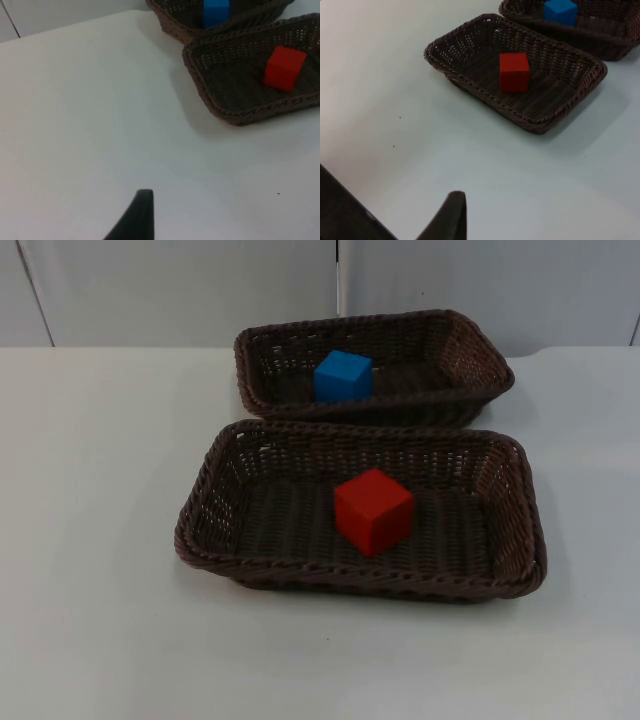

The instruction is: Pick up one cube with the left hand and place it into the upper basket. Pick up one cube with the right hand and place it into the lower basket.

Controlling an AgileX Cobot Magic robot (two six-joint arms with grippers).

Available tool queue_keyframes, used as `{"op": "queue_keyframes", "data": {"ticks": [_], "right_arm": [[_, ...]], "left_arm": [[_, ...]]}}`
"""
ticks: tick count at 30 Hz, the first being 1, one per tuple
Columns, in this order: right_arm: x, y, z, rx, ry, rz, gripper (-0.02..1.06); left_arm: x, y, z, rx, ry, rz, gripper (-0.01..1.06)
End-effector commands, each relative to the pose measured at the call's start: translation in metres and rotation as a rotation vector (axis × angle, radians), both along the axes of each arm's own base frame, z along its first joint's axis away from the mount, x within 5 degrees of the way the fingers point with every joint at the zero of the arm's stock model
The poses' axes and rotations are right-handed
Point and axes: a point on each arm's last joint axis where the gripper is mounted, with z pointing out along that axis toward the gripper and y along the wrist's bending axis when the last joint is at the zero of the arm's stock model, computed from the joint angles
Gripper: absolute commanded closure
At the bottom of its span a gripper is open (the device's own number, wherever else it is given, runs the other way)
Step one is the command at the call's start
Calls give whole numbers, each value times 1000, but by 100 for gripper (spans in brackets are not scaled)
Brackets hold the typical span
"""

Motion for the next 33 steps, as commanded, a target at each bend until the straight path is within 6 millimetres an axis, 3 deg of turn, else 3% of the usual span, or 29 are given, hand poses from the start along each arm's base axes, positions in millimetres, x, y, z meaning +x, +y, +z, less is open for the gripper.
{"op": "queue_keyframes", "data": {"ticks": [1,12,33], "right_arm": [[0,0,0,3,-4,-1,-1],[0,0,0,3,-4,-1,-1],[0,0,0,3,-4,-3,-1]], "left_arm": [[0,-1,-1,-7,-8,-3,0],[0,-1,-1,-7,-8,4,0],[0,-2,-1,-5,-9,267,0]]}}
